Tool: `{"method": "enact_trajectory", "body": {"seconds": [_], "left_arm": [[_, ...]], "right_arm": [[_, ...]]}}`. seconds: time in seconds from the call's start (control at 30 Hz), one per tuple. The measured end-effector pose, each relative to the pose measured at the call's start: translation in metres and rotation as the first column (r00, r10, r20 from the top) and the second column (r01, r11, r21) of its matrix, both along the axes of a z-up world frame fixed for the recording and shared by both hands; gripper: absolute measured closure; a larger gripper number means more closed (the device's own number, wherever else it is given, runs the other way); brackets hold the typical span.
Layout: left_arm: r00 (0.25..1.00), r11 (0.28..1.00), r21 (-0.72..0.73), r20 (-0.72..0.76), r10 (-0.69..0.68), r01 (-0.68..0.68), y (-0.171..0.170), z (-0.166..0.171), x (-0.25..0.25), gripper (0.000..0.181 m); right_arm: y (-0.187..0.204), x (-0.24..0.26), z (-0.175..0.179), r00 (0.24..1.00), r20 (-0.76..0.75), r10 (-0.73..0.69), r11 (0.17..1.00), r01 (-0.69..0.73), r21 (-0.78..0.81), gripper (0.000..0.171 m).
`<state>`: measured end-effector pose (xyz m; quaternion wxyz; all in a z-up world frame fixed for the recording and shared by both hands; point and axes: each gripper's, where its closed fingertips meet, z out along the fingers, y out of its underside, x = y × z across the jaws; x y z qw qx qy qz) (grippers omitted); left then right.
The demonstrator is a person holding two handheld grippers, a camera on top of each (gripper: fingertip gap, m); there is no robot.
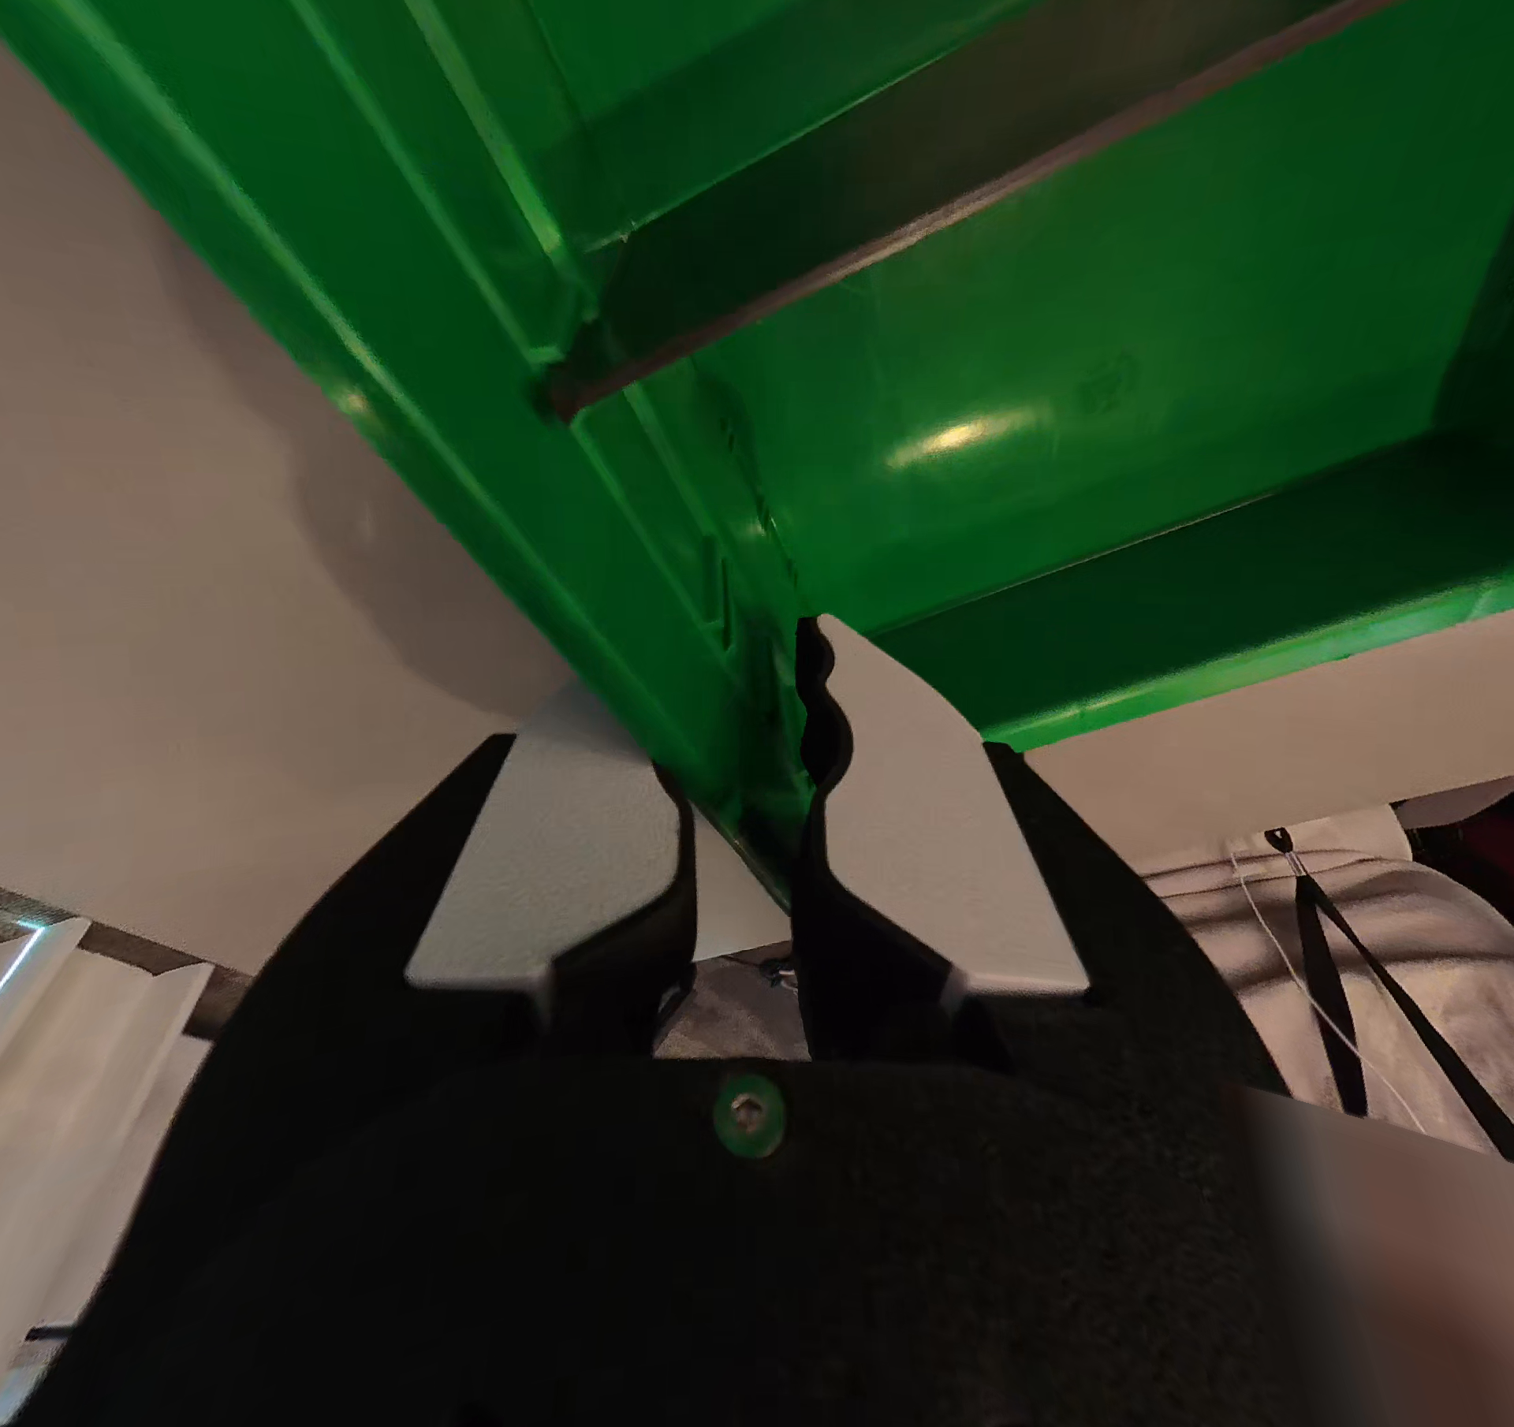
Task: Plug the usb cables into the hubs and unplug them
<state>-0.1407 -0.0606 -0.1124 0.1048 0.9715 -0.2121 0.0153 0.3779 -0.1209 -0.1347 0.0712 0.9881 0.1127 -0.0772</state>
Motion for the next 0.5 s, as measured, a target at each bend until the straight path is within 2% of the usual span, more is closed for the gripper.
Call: {"method": "enact_trajectory", "body": {"seconds": [0.4,0.5], "left_arm": [[0.996,0.998,0.008,-0.069,-0.058,0.059,0.003,-0.001,0.023,0.158],[0.997,0.998,-0.002,-0.042,-0.070,0.070,-0.001,-0.001,0.029,0.154]], "right_arm": [[0.003,-0.043,0.003,0.996,0.056,0.066,0.995,-0.062,-0.079,0.152],[0.000,-0.046,0.003,0.996,0.064,0.059,0.994,-0.053,-0.095,0.148]]}}
